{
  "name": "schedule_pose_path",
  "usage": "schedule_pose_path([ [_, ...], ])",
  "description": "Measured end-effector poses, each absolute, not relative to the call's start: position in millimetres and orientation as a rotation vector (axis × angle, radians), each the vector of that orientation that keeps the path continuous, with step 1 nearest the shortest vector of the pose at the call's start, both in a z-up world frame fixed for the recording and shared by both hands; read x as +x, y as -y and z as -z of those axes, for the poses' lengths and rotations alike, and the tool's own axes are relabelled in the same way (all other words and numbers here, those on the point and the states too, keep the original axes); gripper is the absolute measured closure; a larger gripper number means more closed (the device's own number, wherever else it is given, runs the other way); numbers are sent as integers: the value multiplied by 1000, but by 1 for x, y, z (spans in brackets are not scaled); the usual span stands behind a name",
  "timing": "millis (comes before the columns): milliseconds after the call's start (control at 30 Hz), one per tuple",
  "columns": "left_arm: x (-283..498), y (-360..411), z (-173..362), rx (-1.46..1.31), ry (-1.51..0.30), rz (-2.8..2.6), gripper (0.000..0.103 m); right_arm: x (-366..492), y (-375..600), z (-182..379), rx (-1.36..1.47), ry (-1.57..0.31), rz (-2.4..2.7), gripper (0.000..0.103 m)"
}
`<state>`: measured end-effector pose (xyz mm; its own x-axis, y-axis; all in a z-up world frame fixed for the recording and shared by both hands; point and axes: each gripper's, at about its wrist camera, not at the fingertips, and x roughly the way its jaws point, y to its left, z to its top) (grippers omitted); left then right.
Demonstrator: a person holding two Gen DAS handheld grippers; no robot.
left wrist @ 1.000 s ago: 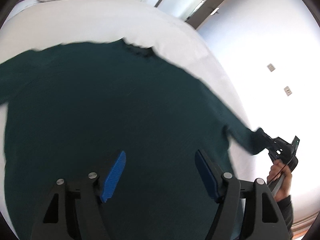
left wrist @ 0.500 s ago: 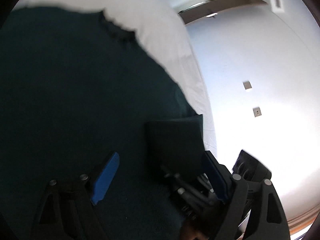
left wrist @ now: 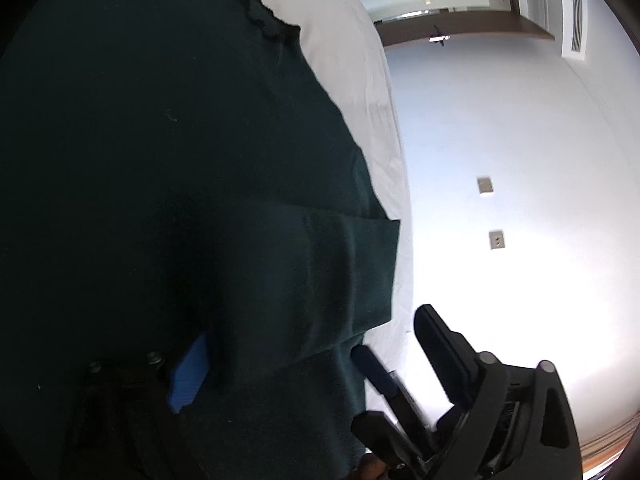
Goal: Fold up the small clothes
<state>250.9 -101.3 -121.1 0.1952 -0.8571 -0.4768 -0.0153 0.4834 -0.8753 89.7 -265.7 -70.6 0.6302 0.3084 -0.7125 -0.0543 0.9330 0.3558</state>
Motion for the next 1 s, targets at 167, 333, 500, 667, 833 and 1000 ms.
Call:
schedule_pose_path([
  [167, 248, 111, 125, -804, -1254, 709, 34, 55, 319, 29, 414, -901, -156, 22],
  [333, 256, 106, 125, -676, -1297, 637, 95, 48, 357, 39, 682, -858, -165, 22],
  [500, 284, 76, 89, -606, -1196, 600, 95, 43, 394, 67, 911, -845, -139, 22],
  [667, 323, 28, 74, -541, -1132, 507, 95, 48, 401, 76, 951, -810, -133, 22],
  [833, 349, -3, 103, -512, -1175, 426, 95, 55, 396, 78, 920, -812, -110, 22],
  [1000, 351, -15, 125, -552, -1185, 407, 95, 59, 399, 69, 941, -811, -109, 22],
])
